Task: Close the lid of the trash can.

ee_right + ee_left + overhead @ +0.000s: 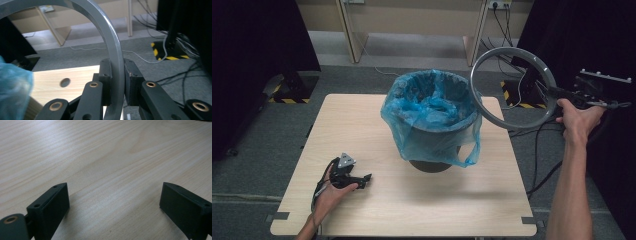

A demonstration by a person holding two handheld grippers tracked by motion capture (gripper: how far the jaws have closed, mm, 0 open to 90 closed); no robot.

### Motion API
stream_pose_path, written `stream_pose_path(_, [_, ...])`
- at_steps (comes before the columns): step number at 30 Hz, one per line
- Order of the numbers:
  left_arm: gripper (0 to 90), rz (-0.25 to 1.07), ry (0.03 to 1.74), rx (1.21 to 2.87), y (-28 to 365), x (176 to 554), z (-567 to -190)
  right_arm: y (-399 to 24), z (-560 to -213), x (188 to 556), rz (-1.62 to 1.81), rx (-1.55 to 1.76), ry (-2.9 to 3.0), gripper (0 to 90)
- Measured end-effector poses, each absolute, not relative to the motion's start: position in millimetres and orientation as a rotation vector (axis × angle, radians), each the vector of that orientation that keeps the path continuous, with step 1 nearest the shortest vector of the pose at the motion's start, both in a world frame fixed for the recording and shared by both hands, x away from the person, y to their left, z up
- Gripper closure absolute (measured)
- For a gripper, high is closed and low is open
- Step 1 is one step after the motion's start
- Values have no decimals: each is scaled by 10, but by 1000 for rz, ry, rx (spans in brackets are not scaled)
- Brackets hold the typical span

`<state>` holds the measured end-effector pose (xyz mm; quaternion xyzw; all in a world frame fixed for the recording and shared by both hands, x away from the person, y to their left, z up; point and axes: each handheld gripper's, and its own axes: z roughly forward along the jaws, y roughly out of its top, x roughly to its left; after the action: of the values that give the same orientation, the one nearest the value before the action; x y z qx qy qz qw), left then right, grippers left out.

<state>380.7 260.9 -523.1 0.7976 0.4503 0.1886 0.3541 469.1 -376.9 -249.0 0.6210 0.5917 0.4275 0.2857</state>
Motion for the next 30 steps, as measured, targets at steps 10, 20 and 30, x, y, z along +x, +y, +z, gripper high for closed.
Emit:
stream_pose_path(10, [80,488,1164,2062,2608,3807,-5231,-3114,-2262,4912,1202,1551,1741,787])
stream_pose_path(20, [80,488,1165,2059,2609,3804,-5233,-2377,-2230,5156,1188,1466,1904,787])
stream_pose_path(30, [81,488,1165,2059,2609,3802,-5233,-1967,-2359,5258,1105,1427,2099,785])
